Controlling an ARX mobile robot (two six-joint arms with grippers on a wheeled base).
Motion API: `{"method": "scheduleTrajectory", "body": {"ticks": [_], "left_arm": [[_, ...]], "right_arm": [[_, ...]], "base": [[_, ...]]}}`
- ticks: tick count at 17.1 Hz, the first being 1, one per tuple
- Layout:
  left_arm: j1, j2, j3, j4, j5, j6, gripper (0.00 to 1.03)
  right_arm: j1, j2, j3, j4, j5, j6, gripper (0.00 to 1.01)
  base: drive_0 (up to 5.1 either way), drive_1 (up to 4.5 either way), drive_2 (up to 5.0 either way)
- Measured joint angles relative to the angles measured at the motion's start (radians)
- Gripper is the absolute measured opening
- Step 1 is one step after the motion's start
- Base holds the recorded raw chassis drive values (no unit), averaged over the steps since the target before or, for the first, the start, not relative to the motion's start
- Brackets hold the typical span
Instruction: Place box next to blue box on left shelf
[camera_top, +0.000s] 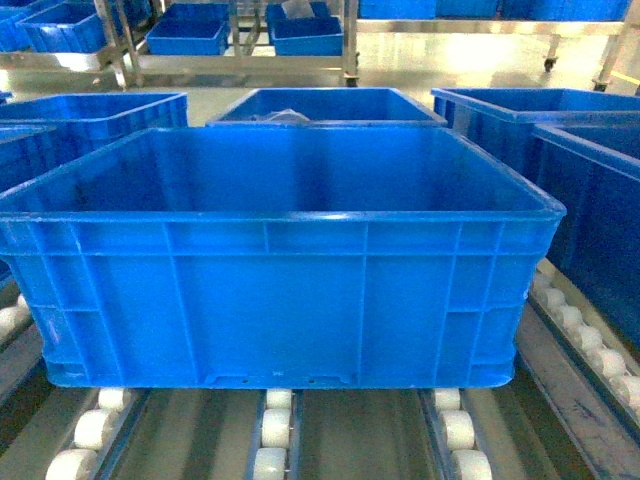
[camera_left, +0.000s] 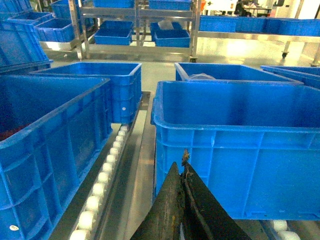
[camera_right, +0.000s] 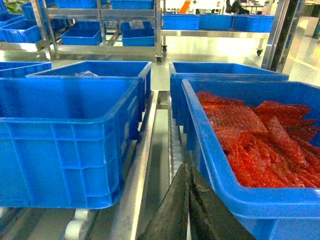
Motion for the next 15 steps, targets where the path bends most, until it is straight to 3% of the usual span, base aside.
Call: {"method": "scheduleTrajectory", "body": {"ticks": [2,7,8,15], "left_arm": [[0.0,0.0,0.0,0.0,0.0,0.0,0.22],[0.0,0.0,0.0,0.0,0.0,0.0,0.91],[0.0,0.0,0.0,0.0,0.0,0.0,1.0],[0.0,0.0,0.0,0.0,0.0,0.0,0.98]], "right_arm": [[0.0,0.0,0.0,0.0,0.0,0.0,0.24],[0.0,0.0,0.0,0.0,0.0,0.0,0.93],[0.0,0.0,0.0,0.0,0.0,0.0,1.0],[0.0,0.0,0.0,0.0,0.0,0.0,0.98]], "base": [[0.0,0.0,0.0],[0.0,0.0,0.0],[0.0,0.0,0.0],[0.0,0.0,0.0]]}}
